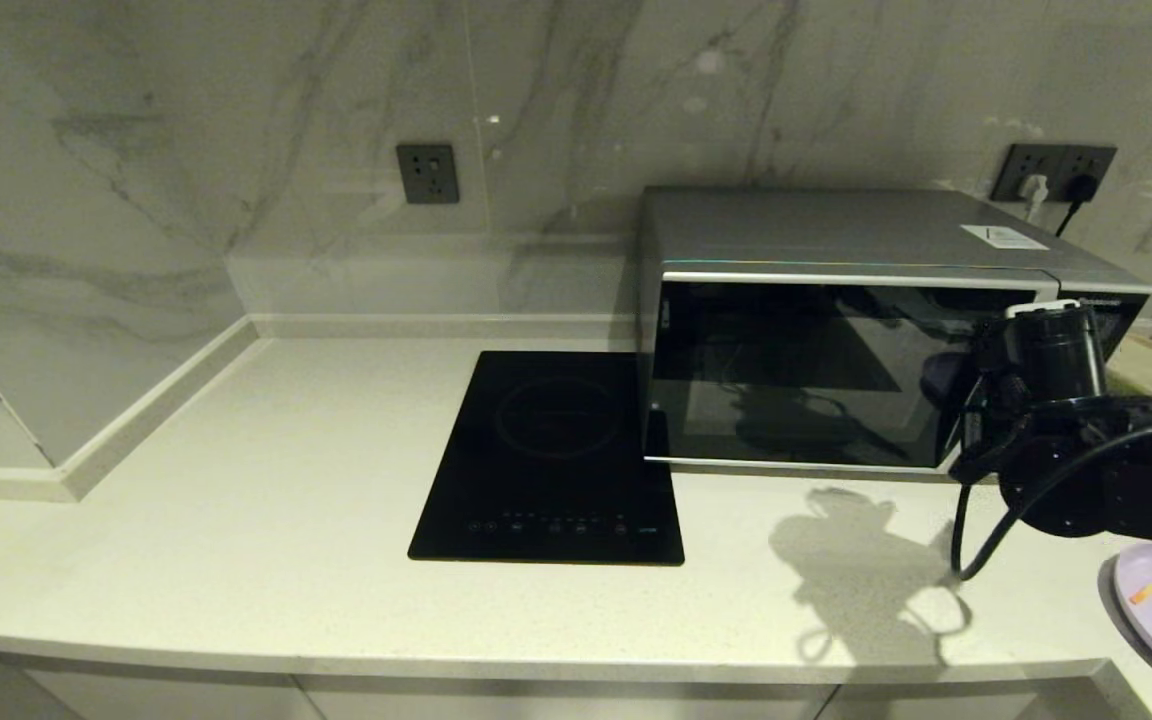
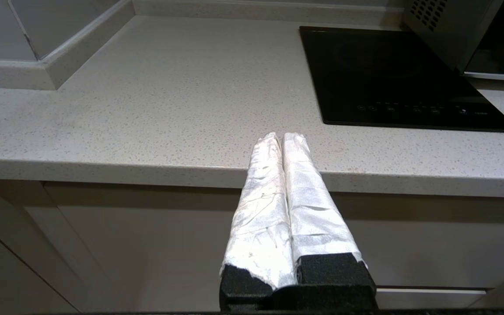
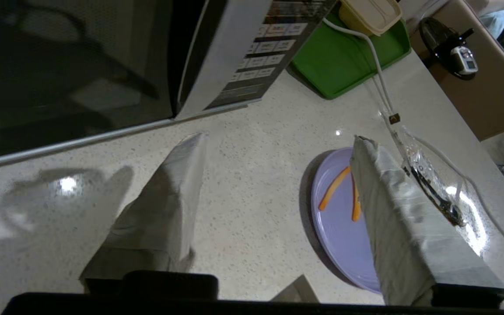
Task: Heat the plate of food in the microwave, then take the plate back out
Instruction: Open the microwave oven
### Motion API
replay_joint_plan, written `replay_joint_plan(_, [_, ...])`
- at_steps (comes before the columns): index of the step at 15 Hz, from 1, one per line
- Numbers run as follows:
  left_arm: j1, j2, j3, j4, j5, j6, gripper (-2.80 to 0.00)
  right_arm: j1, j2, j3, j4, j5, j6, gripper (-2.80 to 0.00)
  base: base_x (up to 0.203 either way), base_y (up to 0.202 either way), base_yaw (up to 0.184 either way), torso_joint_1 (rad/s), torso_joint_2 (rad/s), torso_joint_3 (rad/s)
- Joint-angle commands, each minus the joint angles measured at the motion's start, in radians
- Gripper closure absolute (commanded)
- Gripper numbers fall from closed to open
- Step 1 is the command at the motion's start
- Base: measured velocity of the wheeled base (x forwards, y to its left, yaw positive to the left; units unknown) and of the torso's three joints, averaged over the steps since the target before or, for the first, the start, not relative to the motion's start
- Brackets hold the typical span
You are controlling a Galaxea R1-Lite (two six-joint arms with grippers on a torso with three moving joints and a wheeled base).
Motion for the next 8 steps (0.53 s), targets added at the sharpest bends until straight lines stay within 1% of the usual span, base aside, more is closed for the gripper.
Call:
replay_joint_plan(1, [0.000,0.000,0.000,0.000,0.001,-0.001,0.00,-0.048,0.098,-0.078,-0.003,-0.006,0.010,-2.80,0.000,0.000,0.000,0.000,0.00,0.000])
replay_joint_plan(3, [0.000,0.000,0.000,0.000,0.001,-0.001,0.00,-0.095,0.152,-0.147,0.000,-0.008,0.045,-2.80,0.000,0.000,0.000,0.000,0.00,0.000])
replay_joint_plan(6, [0.000,0.000,0.000,0.000,0.001,-0.001,0.00,-0.108,0.173,-0.181,0.002,-0.004,0.071,-2.80,0.000,0.000,0.000,0.000,0.00,0.000])
replay_joint_plan(8, [0.000,0.000,0.000,0.000,0.001,-0.001,0.00,-0.115,0.193,-0.200,0.002,-0.002,0.073,-2.80,0.000,0.000,0.000,0.000,0.00,0.000])
